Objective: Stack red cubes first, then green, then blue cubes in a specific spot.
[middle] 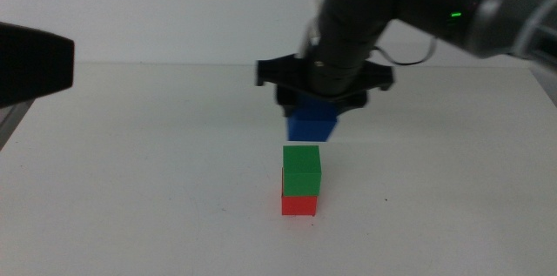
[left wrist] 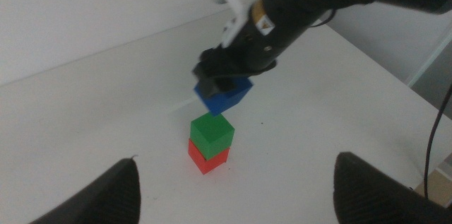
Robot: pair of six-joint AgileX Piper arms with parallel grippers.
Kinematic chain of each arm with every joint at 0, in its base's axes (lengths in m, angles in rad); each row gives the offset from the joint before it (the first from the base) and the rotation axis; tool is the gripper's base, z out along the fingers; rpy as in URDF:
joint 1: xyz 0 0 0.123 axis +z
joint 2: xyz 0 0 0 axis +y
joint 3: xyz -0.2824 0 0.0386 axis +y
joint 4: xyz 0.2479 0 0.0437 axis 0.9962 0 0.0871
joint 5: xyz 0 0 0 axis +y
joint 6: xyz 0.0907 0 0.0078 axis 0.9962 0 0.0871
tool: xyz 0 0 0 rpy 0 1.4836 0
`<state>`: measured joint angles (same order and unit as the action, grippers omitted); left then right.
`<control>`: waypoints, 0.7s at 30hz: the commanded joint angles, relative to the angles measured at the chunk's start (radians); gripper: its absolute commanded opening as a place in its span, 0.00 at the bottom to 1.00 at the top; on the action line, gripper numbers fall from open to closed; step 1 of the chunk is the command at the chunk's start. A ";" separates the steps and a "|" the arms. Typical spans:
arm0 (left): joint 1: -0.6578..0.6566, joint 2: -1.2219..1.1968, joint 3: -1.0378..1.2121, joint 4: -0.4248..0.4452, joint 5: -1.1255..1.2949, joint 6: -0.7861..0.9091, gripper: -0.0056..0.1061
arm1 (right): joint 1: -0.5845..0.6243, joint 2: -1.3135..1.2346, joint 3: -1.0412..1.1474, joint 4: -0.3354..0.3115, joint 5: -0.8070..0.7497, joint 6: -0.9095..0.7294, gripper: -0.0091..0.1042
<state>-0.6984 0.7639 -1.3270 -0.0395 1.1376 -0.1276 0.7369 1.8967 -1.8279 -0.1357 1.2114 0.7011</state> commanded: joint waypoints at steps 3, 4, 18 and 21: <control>0.001 -0.003 -0.001 -0.003 -0.013 0.000 0.89 | 0.018 0.045 -0.052 -0.031 0.010 0.068 0.11; 0.001 -0.003 -0.001 -0.003 -0.013 0.000 0.89 | 0.020 0.054 -0.052 -0.036 0.010 0.077 0.11; 0.001 -0.003 -0.001 -0.003 -0.013 0.000 0.89 | 0.040 0.115 -0.050 -0.060 0.010 0.090 0.11; 0.001 -0.003 -0.001 -0.003 -0.013 0.000 0.89 | 0.040 0.127 -0.050 -0.060 0.010 0.084 0.11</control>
<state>-0.6984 0.7639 -1.3270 -0.0395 1.1376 -0.1276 0.7759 2.0195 -1.8720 -0.1797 1.2150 0.7856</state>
